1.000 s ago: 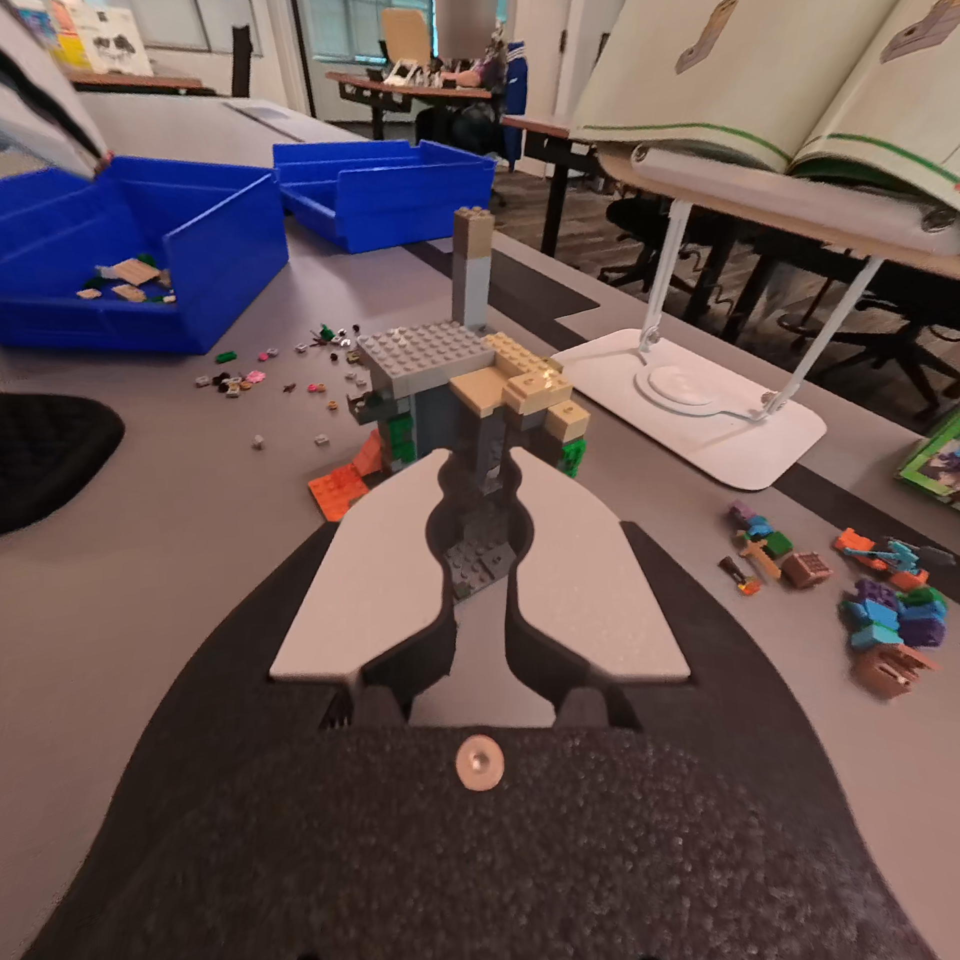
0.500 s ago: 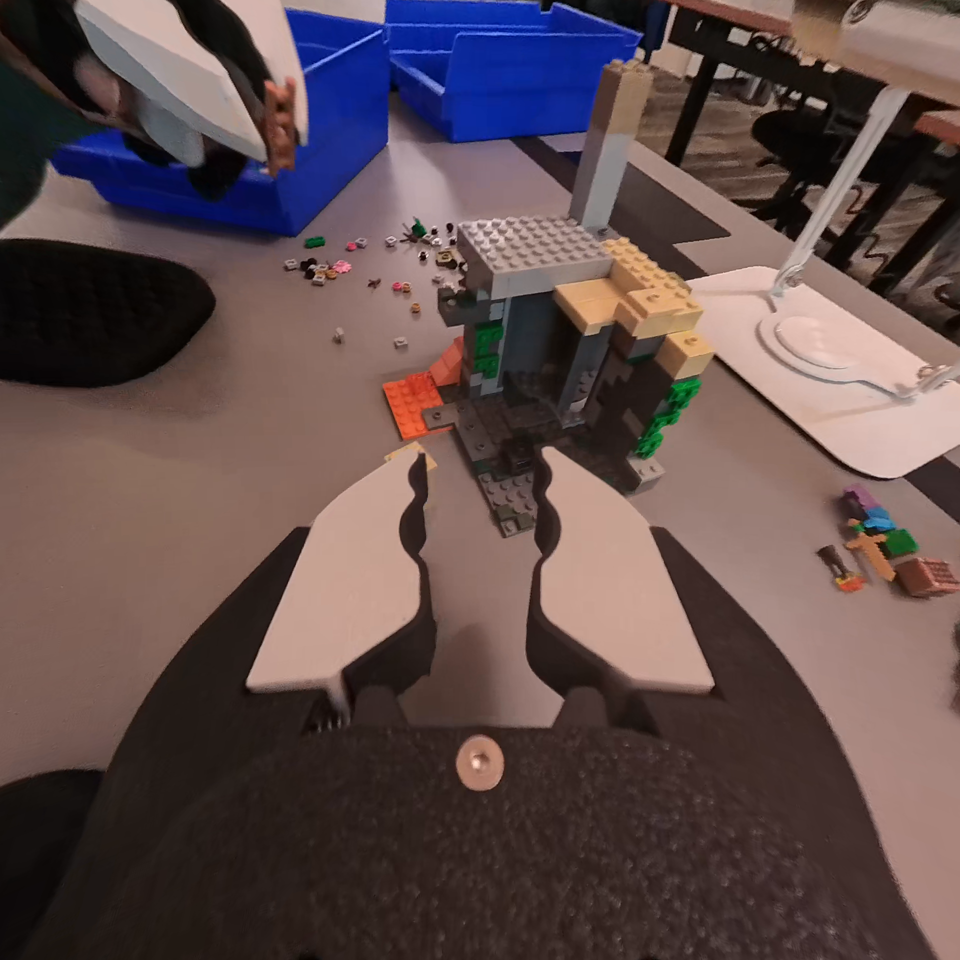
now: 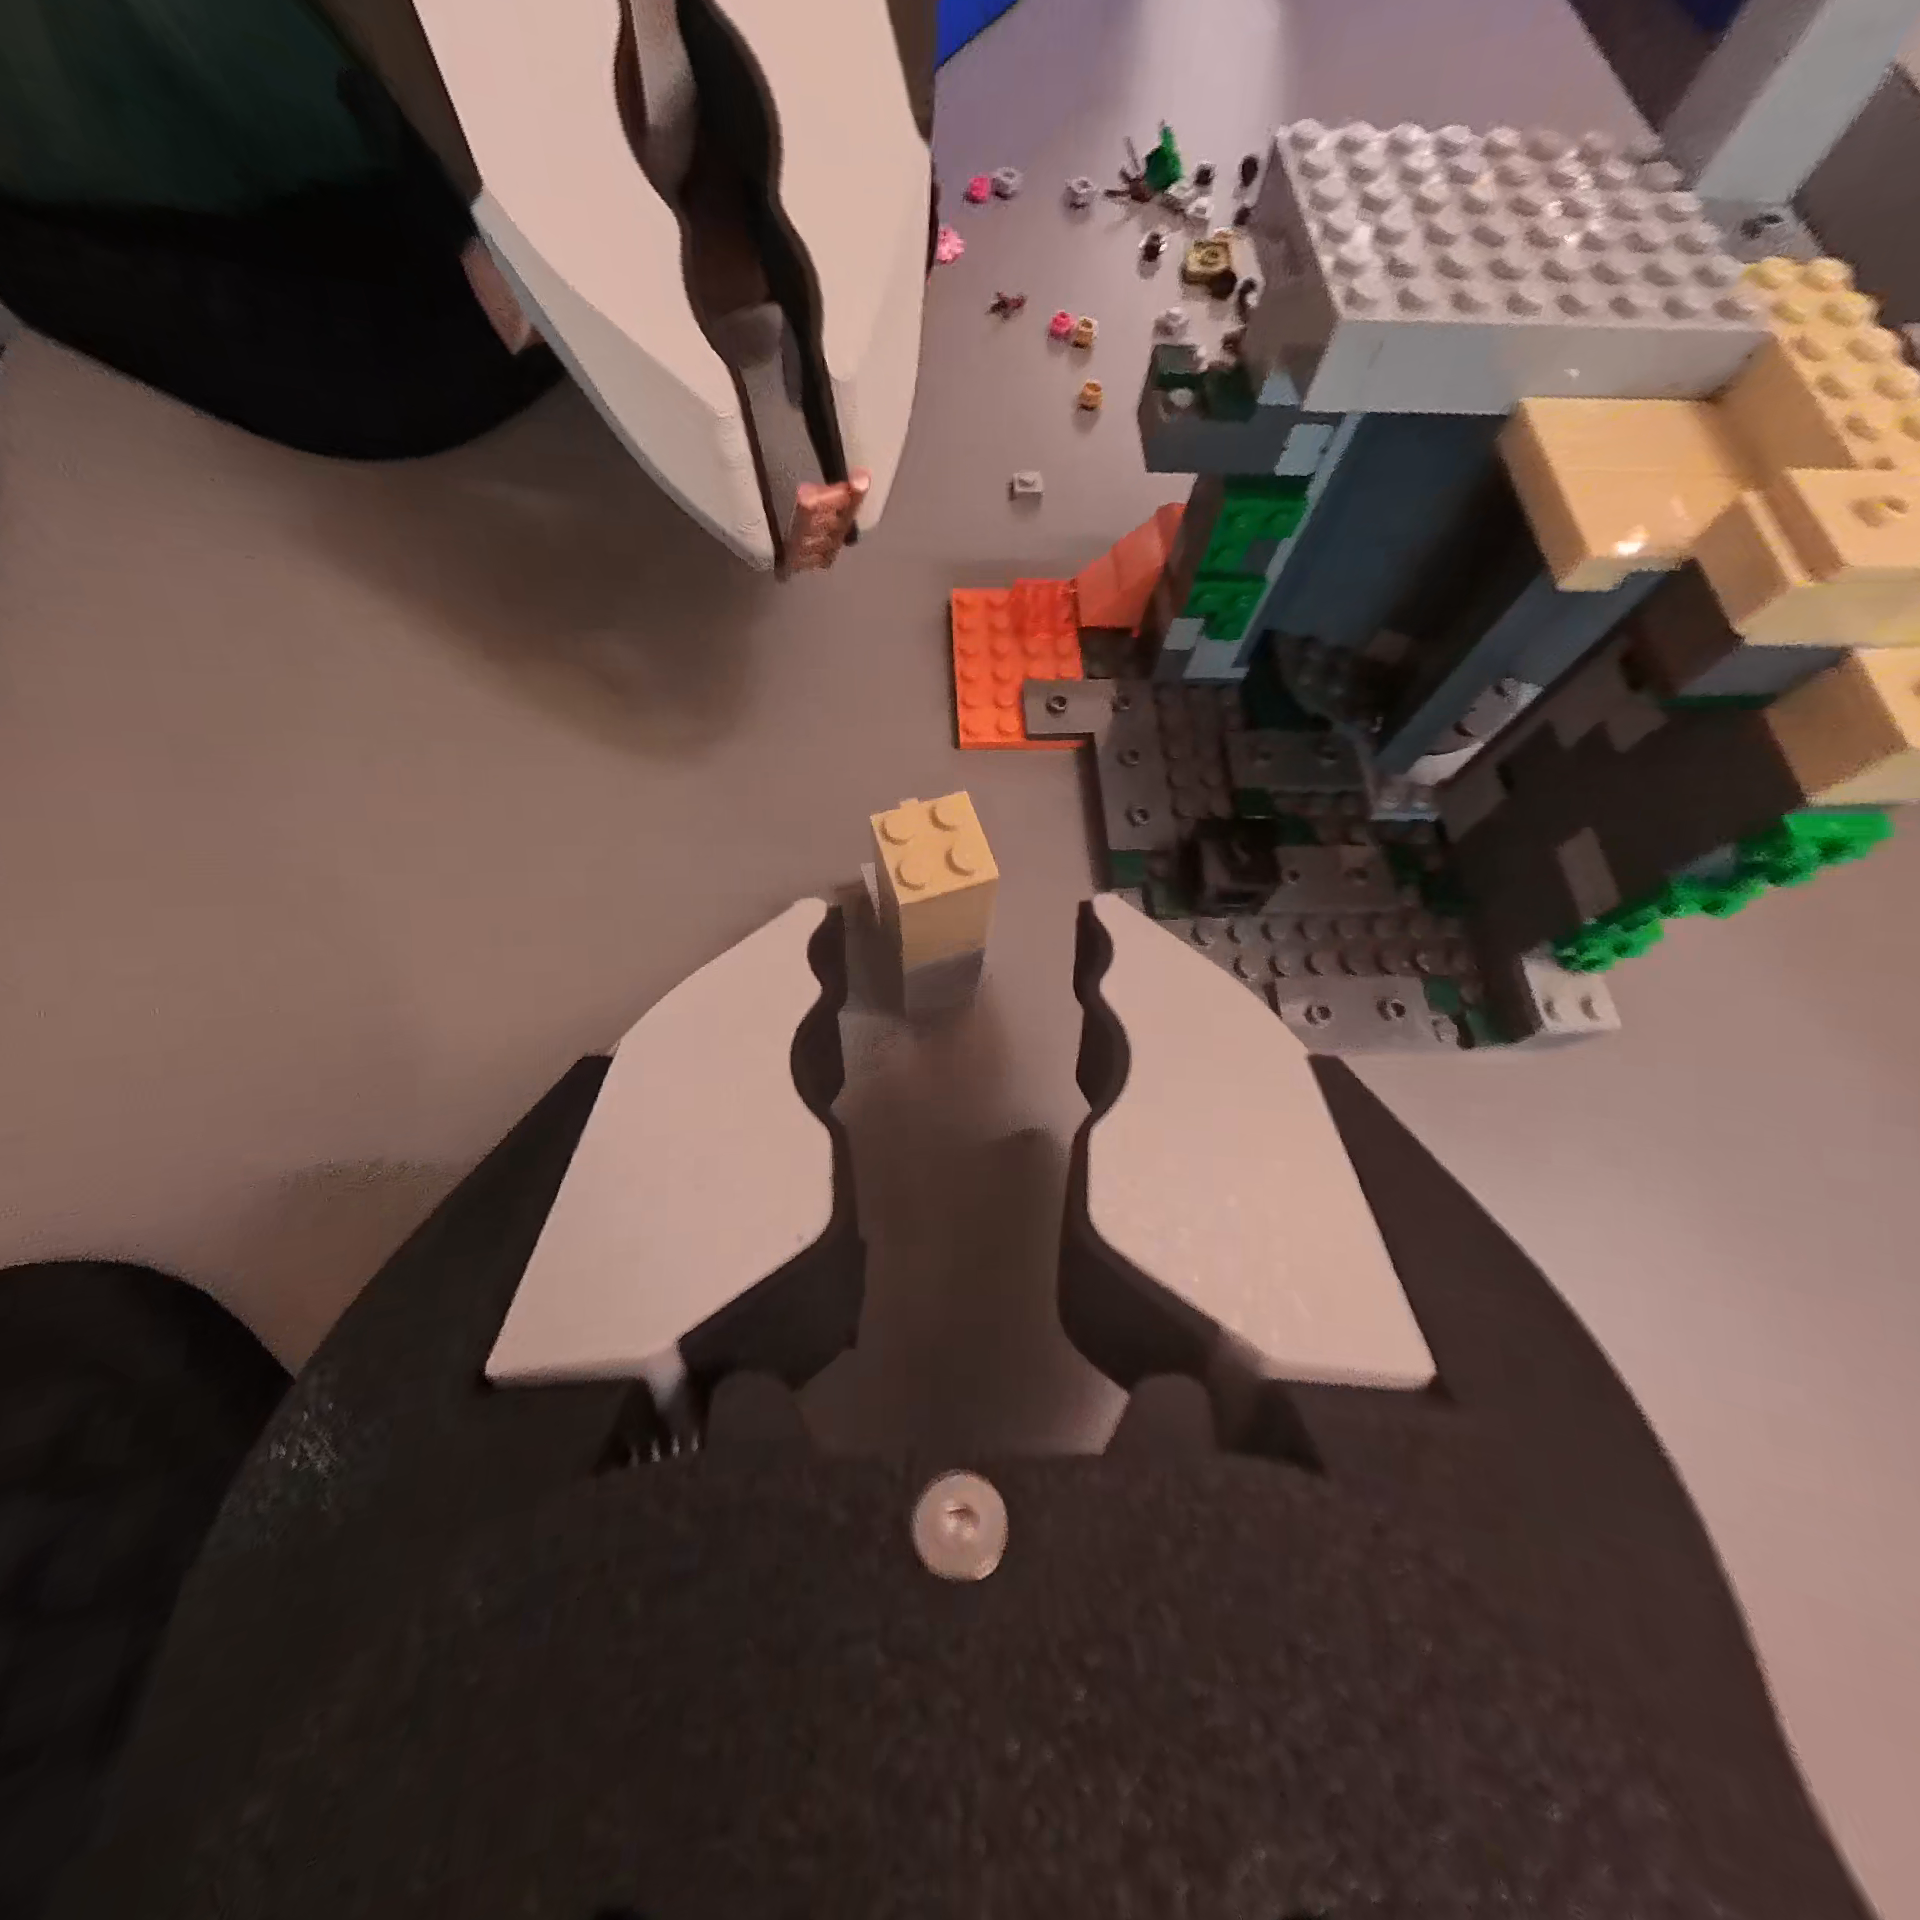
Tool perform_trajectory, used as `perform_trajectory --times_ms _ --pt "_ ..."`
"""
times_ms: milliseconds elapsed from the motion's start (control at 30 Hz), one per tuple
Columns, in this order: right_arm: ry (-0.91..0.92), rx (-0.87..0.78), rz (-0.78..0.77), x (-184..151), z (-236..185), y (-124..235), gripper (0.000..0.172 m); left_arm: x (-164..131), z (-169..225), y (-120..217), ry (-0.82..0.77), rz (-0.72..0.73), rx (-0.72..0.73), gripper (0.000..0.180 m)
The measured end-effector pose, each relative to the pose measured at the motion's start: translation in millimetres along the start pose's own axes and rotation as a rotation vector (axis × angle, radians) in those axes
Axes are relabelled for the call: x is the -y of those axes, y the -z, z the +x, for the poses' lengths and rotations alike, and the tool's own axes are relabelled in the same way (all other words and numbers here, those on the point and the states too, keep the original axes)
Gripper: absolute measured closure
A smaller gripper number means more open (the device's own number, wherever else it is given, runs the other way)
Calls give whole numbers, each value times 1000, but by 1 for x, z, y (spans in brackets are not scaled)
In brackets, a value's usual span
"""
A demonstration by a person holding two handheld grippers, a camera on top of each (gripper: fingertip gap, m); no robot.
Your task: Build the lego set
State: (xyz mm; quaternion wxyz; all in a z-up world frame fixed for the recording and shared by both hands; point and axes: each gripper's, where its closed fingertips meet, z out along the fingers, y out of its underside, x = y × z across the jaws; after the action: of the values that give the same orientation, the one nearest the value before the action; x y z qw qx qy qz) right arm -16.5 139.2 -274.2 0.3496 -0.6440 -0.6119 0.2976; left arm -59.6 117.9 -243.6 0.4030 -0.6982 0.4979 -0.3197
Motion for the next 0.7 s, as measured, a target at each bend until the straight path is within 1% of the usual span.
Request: perform_trajectory --times_ms 100,167,200,267,433,500,600,700 --pt "26 27 -40 -3 -3 -6 132 -3 1 -3 11 0 -13 170" --pt "33 27 -57 -6 -4 -8 150 -4 1 -4 12 -2 -18 170" --pt "34 25 -49 -5 -4 -8 153 -5 1 -4 12 -1 -18 170" --pt "6 27 -18 -3 -6 -7 154 -3 1 -2 13 10 -21 170" --pt "-140 56 223 28 -20 -2 154 5 1 6 3 52 -21 170" --pt "-178 82 231 32 -29 -6 154 6 -1 9 -1 55 -12 170" --pt "-154 94 212 34 -41 -13 154 -1 -1 13 -5 36 -29 170" --pt "-147 111 263 43 -46 -11 154 -4 2 18 -16 41 -61 170"
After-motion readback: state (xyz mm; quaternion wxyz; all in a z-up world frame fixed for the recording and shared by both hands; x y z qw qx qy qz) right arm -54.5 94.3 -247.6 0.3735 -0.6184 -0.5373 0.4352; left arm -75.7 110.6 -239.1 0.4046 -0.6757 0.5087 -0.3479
